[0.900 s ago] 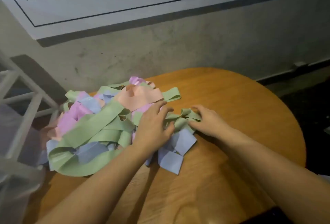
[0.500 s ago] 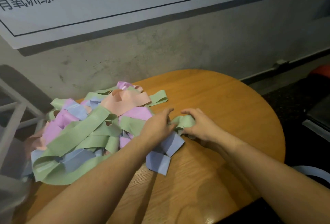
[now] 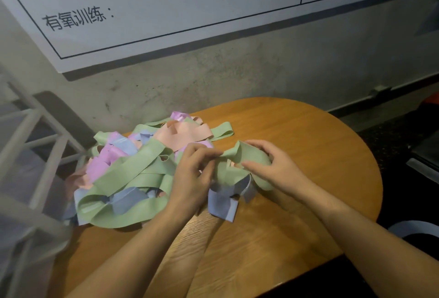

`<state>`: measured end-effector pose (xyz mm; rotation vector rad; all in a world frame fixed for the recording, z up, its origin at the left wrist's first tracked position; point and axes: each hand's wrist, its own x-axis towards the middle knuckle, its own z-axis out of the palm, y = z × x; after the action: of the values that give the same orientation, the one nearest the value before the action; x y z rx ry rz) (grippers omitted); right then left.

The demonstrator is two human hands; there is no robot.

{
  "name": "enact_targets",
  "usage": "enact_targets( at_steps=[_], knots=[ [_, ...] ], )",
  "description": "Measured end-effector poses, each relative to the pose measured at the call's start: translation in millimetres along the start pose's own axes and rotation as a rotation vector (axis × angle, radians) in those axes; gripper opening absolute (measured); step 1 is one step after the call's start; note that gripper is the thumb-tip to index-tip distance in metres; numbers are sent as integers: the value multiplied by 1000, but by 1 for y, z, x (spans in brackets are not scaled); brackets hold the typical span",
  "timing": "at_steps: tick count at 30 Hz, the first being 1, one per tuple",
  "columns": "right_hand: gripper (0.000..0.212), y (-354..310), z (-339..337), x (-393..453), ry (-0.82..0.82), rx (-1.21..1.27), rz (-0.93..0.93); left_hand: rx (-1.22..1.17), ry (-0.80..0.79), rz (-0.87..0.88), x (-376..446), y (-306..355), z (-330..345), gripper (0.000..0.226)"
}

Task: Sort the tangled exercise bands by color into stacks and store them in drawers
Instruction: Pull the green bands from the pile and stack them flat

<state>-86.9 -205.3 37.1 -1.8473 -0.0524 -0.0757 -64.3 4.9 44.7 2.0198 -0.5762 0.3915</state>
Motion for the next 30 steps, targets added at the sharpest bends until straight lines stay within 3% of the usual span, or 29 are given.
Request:
enact_targets(
  at_steps=[2,3,7,11,17,21,23,26,30],
  knots=[
    [15,-11,6,-4,51,4,-53,1,34,30,-5,4,-10,40],
    [12,-16,9,-6,69,12,-76,0,43,33,-7,7,-16,38],
    [17,-41,20,-10,81,98,-80,-5,40,58,-21,15,-37,29],
    [15,-68,34,-11,18,164,-84,-5,36,60,-32,21,-55,34],
    [10,-99,59,-17,-84,320,-62,-229,-19,-117,-51,34,-80,38],
    [14,-114,72,-24,-162,242,-82,-464,-68,-350,-55,41,-100,48],
    [18,-119,76,-25,-179,147,-135,-441,-70,-415,-56,41,-109,45],
    [21,-123,82,-26,-197,8,-191,-335,-64,-395,-57,38,-115,27],
    [26,-129,89,-29,-181,-57,-230,-386,-2,-361,-58,38,-120,9]
  ],
)
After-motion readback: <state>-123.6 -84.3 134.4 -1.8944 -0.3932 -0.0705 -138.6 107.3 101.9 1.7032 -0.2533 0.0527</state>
